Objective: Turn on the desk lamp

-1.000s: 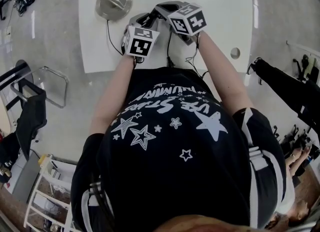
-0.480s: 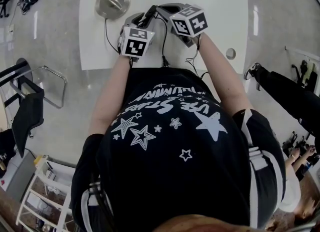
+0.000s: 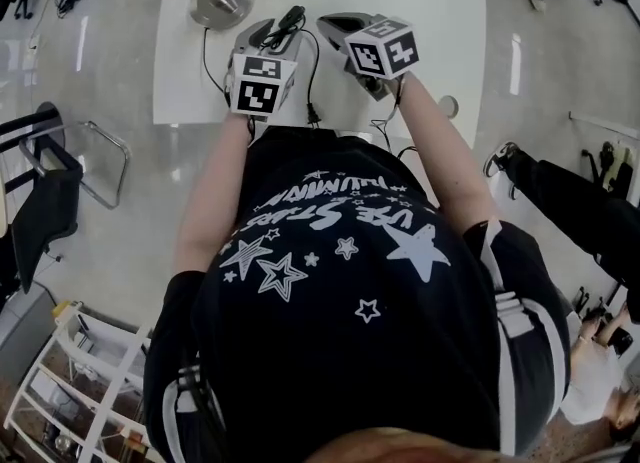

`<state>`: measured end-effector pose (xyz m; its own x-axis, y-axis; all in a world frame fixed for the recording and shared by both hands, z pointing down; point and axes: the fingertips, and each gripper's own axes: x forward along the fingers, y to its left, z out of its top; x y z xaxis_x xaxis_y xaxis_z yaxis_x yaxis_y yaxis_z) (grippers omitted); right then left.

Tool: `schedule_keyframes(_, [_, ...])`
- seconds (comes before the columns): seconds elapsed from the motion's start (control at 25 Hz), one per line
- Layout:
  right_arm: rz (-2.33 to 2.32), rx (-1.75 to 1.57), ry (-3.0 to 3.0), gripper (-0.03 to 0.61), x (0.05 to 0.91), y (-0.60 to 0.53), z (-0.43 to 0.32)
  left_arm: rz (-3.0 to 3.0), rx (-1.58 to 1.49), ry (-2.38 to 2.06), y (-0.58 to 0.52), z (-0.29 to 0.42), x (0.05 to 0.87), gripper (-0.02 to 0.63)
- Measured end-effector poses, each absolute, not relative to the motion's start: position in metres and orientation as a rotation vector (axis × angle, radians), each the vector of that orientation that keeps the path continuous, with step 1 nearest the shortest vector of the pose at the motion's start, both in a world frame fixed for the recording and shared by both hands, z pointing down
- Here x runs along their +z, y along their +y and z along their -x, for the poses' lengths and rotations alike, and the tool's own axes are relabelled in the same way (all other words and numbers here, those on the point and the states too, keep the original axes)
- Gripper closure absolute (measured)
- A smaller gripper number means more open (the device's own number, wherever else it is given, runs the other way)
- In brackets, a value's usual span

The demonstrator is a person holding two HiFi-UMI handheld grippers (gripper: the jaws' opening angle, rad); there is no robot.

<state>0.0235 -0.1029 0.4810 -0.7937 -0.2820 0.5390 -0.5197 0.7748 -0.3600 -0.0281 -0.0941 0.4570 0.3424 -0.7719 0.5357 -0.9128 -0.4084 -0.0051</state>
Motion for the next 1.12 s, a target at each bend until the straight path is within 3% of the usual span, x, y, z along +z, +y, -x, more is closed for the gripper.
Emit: schedule_keyframes(1.12, [-0.678,0.807,-2.568,0.574,0.480,-0.019,-0.046,-2.265,0.407,-1.585,0.007,0.026,0.424,0.425])
